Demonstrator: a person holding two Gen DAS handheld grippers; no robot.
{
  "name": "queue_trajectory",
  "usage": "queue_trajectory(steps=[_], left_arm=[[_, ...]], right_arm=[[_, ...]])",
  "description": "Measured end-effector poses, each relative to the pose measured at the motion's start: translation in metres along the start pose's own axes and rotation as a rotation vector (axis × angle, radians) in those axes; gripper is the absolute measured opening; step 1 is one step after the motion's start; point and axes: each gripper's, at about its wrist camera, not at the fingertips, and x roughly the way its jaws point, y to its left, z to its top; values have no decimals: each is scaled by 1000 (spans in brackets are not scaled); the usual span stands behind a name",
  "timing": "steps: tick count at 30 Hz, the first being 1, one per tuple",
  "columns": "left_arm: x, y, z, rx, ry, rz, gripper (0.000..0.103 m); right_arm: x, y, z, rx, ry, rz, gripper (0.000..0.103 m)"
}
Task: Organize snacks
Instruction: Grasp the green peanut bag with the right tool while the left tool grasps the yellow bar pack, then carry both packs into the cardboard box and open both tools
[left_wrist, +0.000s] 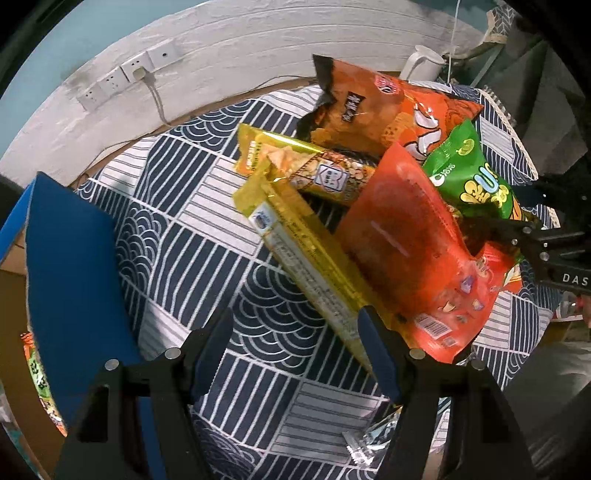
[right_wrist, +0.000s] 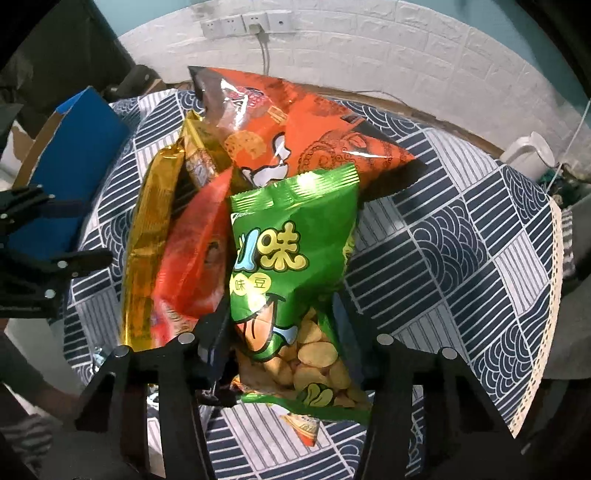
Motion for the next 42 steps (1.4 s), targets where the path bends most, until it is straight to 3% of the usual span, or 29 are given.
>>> queue_trajectory(steps=[3, 14, 18, 23, 25, 27, 29, 42], left_arm=[[5, -5, 2, -9, 10, -9, 72], [33, -9, 9, -112, 71, -61, 72], [42, -9, 10, -129, 59, -71, 72], [52, -2, 10, -213, 60, -134, 72], [52, 0, 6, -236, 43, -153, 68], [54, 2, 6, -236, 50, -171, 47], [56, 4, 5, -249, 64, -194, 40], [25, 27, -6, -196, 19, -107, 29]], right_arm=[[-7, 1, -3, -9, -12, -6, 35], [-25, -20, -19, 64, -36, -5, 34], [-29, -25, -22, 84, -43, -7, 34], [-29, -28, -24, 94, -44, -1, 34], [-30, -28, -24, 94, -47, 0, 34], [-29, -26, -23, 93, -45, -2, 34], [-29, -23, -22, 91, -47, -5, 34], [-41, -5, -24, 70, -62, -10, 34]])
